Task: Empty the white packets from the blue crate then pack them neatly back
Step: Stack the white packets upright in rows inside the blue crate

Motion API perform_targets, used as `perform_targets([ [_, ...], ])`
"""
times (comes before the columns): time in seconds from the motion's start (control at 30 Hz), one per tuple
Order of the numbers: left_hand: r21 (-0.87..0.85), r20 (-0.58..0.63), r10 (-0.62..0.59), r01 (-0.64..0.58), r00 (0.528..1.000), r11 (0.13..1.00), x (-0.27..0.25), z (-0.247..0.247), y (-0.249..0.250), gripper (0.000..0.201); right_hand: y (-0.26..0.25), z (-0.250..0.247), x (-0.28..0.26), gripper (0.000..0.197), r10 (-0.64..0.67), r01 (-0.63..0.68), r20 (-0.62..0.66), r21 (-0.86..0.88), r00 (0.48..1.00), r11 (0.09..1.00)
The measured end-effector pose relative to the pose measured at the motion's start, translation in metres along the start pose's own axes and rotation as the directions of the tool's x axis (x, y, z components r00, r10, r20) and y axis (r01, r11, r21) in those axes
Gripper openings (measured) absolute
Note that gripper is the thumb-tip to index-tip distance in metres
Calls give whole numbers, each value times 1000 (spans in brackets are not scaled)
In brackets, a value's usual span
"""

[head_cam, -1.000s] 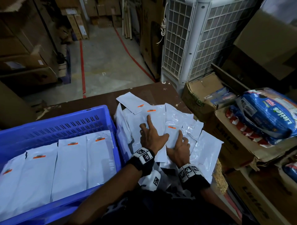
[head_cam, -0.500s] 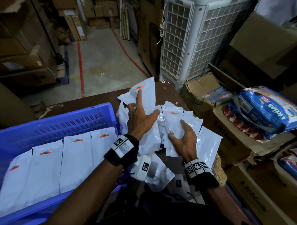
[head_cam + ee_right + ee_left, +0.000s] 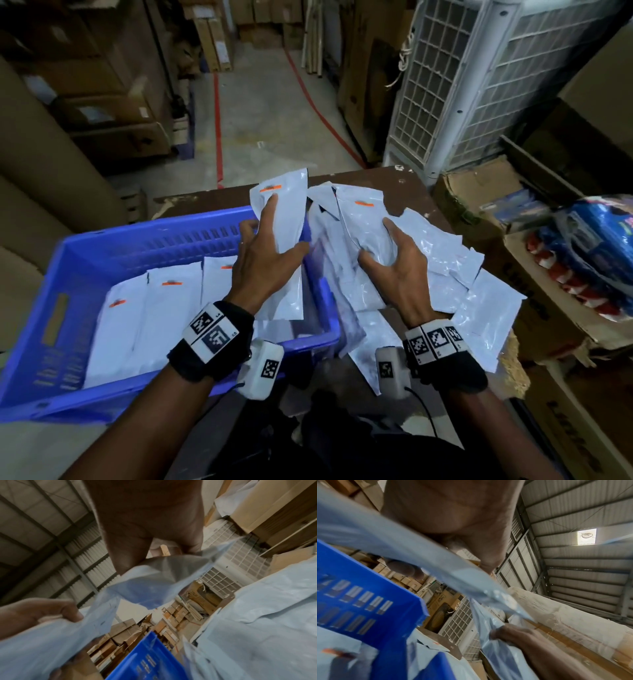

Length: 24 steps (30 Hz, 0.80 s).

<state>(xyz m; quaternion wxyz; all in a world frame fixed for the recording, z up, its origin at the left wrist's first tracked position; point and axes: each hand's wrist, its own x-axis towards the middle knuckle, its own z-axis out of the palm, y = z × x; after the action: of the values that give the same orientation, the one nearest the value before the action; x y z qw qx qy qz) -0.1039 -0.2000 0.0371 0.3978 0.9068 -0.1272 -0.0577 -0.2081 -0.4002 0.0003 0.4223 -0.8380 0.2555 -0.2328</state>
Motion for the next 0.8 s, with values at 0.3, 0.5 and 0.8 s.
perform_targets([
  [0.3, 62, -17, -169, 169, 986, 984, -22, -62, -88, 91, -71, 60, -13, 73, -40, 59, 264, -64, 964, 996],
  [0.5, 100, -6, -313, 312, 950, 945, -21, -96, -139, 95, -110, 97, -35, 56, -54, 111, 401, -121, 915, 986],
  [0.8, 192, 99, -466, 443, 879, 876, -9, -121, -162, 107, -139, 157, -28, 56, -14, 275, 611, -335, 792, 901],
])
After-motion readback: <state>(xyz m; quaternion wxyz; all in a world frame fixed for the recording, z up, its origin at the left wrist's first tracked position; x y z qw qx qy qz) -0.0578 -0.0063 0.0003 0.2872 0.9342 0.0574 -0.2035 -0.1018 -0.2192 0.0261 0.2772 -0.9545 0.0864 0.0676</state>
